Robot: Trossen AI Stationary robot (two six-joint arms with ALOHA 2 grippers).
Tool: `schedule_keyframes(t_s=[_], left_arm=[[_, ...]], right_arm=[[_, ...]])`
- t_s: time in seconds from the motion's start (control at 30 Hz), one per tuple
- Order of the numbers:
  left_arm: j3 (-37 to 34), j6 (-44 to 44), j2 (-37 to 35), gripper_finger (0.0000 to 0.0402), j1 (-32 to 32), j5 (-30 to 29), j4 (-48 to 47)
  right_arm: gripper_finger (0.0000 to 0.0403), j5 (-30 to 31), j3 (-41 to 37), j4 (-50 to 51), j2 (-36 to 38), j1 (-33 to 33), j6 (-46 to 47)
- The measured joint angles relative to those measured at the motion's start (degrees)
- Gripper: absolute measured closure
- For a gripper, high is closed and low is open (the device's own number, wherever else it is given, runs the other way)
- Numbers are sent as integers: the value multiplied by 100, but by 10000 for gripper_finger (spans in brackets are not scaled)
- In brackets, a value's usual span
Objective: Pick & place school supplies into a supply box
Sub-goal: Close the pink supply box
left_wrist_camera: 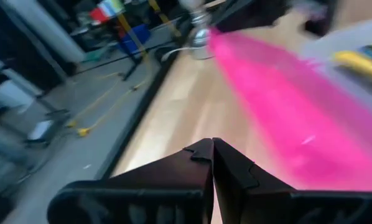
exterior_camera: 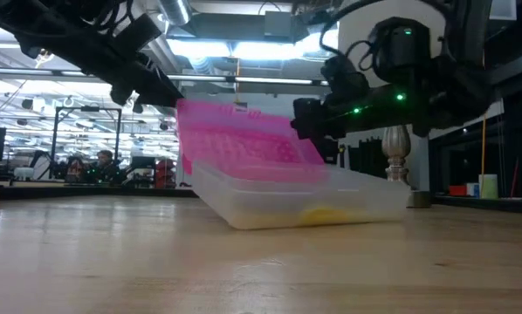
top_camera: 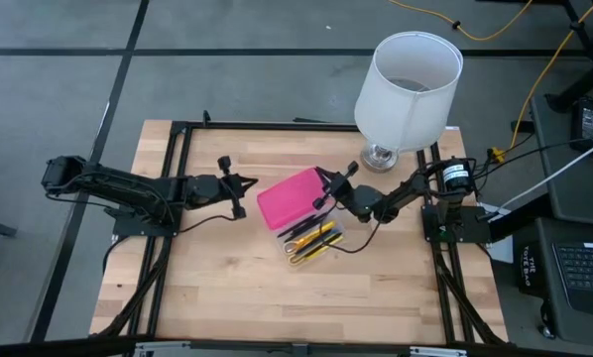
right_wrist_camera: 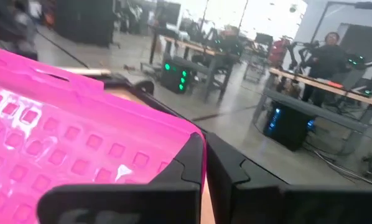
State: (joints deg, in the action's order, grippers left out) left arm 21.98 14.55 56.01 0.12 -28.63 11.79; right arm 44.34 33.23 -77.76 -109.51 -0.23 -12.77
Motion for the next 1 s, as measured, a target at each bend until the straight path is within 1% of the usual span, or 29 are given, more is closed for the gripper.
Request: schedule_keyframes(t_s=[0.03, 0.1, 0.17, 0.27, 0.3, 0.4, 0.53, 0.63, 0.83, 1.0], left_arm=[[2, 20, 0, 401, 44, -99, 2], [0, 2, 0, 401, 184, -89, -30], [0, -96, 0, 400, 364, 306, -121], [0, -362, 83, 399, 679, 1284, -150], [0, -427, 140, 399, 775, 1520, -143], [0, -540, 405, 398, 980, 1925, -31], [0, -600, 837, 398, 1126, 2419, 365], [0, -672, 1102, 398, 1218, 2658, 786], [0, -926, 1509, 398, 1345, 2754, 1166], [2, -842, 1836, 398, 1354, 3409, 1806]], right_arm=[[392, -47, -61, -159, 0, 0, -2], [392, -106, -139, -362, 0, 0, -35], [392, -160, -157, -451, 0, 0, -107], [392, -313, -89, -480, 0, 0, -149], [393, -376, -61, -478, 0, -1, -159], [392, -407, -9, -471, 0, -2, -266], [392, -408, -4, -460, 0, -2, -270], [392, -409, -4, -439, 0, -2, -267], [392, -408, -2, -433, 0, -2, -263], [392, -409, -2, -429, 0, -3, -265]])
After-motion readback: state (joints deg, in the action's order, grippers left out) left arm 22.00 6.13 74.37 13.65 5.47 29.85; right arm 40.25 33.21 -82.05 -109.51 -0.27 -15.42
